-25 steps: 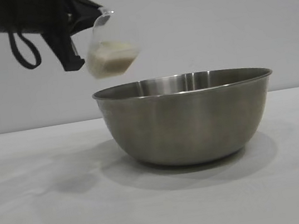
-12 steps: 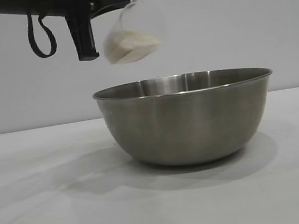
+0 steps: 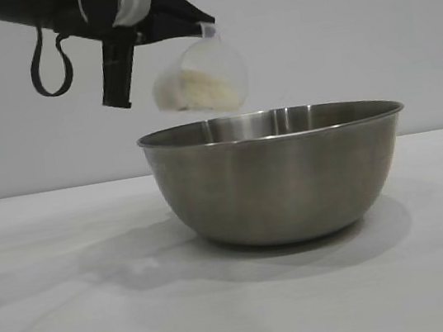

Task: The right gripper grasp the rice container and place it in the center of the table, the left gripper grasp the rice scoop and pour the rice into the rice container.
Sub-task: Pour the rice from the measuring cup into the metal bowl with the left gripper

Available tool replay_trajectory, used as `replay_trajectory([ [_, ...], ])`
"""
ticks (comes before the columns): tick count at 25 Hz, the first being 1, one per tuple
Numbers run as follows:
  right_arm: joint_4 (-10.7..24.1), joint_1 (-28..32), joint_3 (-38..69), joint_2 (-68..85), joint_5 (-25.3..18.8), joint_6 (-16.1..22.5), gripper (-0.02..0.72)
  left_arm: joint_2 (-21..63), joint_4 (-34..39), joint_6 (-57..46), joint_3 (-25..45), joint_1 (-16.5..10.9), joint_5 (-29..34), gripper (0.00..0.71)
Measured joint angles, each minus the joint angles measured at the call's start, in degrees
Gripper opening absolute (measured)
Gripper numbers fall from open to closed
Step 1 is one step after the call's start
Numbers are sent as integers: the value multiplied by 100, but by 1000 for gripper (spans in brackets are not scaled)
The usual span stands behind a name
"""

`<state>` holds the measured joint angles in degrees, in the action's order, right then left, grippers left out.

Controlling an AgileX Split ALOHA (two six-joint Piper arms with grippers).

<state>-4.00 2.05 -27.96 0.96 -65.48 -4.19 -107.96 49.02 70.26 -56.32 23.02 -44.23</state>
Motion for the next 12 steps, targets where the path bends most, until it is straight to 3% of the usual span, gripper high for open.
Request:
replay_trajectory([
  [12, 0, 0, 0, 0, 0, 0, 232, 0, 181, 789, -270, 216, 76, 0],
])
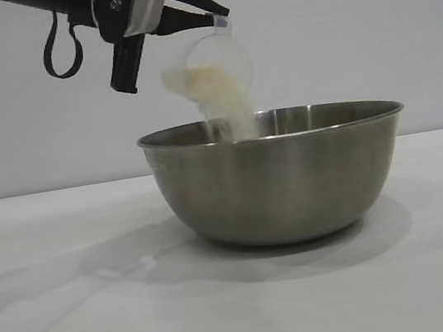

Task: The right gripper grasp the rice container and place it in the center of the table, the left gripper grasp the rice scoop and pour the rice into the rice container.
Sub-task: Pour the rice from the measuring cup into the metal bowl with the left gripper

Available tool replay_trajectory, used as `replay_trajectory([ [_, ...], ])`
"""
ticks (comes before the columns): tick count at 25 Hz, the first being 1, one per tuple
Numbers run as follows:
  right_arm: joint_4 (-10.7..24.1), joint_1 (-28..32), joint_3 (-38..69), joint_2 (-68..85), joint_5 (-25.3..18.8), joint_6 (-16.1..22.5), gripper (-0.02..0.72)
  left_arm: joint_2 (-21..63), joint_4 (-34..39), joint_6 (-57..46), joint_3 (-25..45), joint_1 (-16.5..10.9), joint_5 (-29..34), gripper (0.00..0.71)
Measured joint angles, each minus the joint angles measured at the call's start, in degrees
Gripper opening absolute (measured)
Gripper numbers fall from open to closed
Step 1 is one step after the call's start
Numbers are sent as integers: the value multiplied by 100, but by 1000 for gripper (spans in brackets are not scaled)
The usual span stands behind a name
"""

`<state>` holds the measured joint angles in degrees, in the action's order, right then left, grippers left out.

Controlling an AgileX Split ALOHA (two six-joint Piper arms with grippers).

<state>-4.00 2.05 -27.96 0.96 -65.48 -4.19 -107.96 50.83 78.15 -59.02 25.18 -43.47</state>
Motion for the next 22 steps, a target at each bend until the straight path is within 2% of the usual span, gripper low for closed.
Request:
replay_trajectory([
  [10, 0, 0, 0, 0, 0, 0, 232, 0, 428, 365, 0, 26, 81, 0],
  [22, 0, 0, 0, 0, 0, 0, 232, 0, 461, 587, 0, 26, 104, 0],
])
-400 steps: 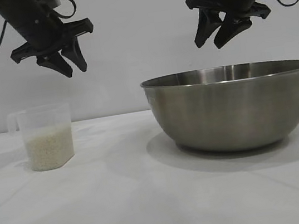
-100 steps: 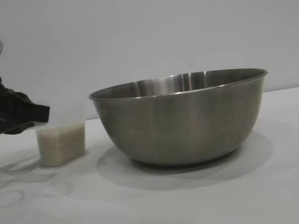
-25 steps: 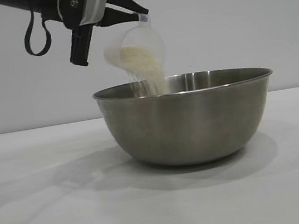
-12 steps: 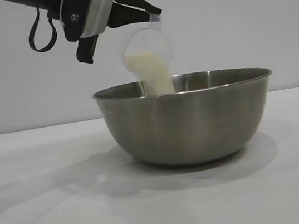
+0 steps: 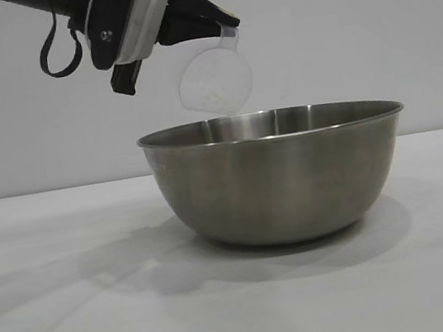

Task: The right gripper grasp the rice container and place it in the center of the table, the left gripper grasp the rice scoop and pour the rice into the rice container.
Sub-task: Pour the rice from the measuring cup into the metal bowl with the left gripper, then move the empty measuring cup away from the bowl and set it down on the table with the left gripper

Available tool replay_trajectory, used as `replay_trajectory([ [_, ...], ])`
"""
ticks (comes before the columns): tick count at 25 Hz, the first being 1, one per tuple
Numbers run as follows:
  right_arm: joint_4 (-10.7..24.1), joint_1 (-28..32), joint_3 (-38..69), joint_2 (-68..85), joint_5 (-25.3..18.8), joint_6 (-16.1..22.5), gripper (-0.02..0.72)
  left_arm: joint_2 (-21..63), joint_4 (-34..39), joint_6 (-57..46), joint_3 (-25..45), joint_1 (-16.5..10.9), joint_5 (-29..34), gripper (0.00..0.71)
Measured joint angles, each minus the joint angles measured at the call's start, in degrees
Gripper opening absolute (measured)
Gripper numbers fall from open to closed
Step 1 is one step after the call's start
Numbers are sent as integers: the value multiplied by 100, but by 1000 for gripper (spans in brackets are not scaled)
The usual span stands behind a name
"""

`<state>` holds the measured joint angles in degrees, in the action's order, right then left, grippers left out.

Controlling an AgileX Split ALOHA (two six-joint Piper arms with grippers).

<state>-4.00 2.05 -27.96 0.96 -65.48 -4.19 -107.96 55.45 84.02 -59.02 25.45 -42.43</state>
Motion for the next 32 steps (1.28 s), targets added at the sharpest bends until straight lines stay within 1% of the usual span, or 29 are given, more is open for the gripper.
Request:
replay_trajectory([
  [4, 0, 0, 0, 0, 0, 0, 232, 0, 0, -1, 0, 0, 0, 0],
  [6, 0, 0, 0, 0, 0, 0, 232, 0, 0, -231, 0, 0, 0, 0],
  [8, 0, 0, 0, 0, 0, 0, 232, 0, 0, -724, 0, 0, 0, 0],
  [10, 0, 0, 0, 0, 0, 0, 232, 0, -145, -1655, 0, 0, 0, 0],
  [11, 0, 0, 0, 0, 0, 0, 232, 0, -344, -2116, 0, 0, 0, 0],
  [14, 0, 0, 0, 0, 0, 0, 232, 0, -1448, -3811, 0, 0, 0, 0],
  [18, 0, 0, 0, 0, 0, 0, 232, 0, -3763, -5572, 0, 0, 8, 0],
  [20, 0, 0, 0, 0, 0, 0, 232, 0, -5006, -6153, 0, 0, 51, 0],
  [22, 0, 0, 0, 0, 0, 0, 232, 3, -6004, -6522, 0, 0, 152, 0],
  [25, 0, 0, 0, 0, 0, 0, 232, 3, -7213, -6727, 0, 0, 370, 0],
  [27, 0, 0, 0, 0, 0, 0, 232, 3, -7695, -6726, 71, 0, 361, 0],
  [28, 0, 0, 0, 0, 0, 0, 232, 3, -7734, -6736, 169, -20, 285, 0],
  [30, 0, 0, 0, 0, 0, 9, 232, 3, -7690, -6827, 476, -105, -63, 0],
  [32, 0, 0, 0, 0, 0, 9, 232, 3, -7490, -7251, 927, -238, -678, 0],
])
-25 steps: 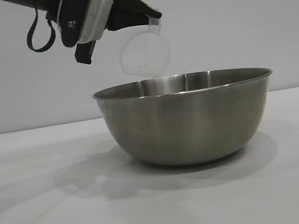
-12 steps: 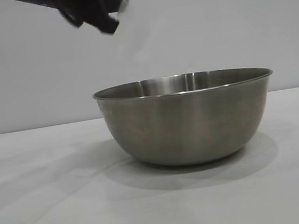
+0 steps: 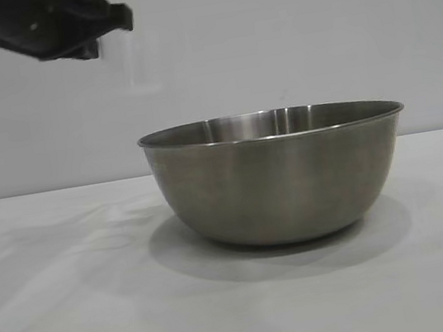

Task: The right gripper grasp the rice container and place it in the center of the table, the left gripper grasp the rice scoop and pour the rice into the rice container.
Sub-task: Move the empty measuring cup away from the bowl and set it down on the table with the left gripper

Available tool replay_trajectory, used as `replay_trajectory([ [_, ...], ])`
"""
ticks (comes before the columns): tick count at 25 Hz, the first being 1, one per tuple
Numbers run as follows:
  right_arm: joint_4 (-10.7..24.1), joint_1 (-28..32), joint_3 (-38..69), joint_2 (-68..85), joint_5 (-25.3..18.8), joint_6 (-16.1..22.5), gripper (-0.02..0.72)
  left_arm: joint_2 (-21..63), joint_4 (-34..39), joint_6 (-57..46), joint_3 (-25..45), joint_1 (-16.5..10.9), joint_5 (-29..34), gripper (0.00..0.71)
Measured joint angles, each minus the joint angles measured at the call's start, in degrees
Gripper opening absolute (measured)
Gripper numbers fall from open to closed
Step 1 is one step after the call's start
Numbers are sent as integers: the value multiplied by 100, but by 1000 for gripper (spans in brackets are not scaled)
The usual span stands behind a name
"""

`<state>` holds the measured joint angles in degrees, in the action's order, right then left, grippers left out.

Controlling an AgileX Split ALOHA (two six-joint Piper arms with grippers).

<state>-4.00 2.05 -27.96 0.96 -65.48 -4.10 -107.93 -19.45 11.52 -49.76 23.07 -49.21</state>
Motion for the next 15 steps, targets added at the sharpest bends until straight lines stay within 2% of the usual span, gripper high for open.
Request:
replay_trajectory([
  [3, 0, 0, 0, 0, 0, 0, 232, 0, 416, -696, 756, -366, -527, 0],
  [8, 0, 0, 0, 0, 0, 0, 232, 0, 1024, -905, 1417, -943, -747, 0],
  [11, 0, 0, 0, 0, 0, 0, 232, -70, 1301, -930, 1542, -1074, -870, 0],
  [15, 0, 0, 0, 0, 0, 0, 232, -368, 1429, -929, 1549, -1077, -981, 0],
])
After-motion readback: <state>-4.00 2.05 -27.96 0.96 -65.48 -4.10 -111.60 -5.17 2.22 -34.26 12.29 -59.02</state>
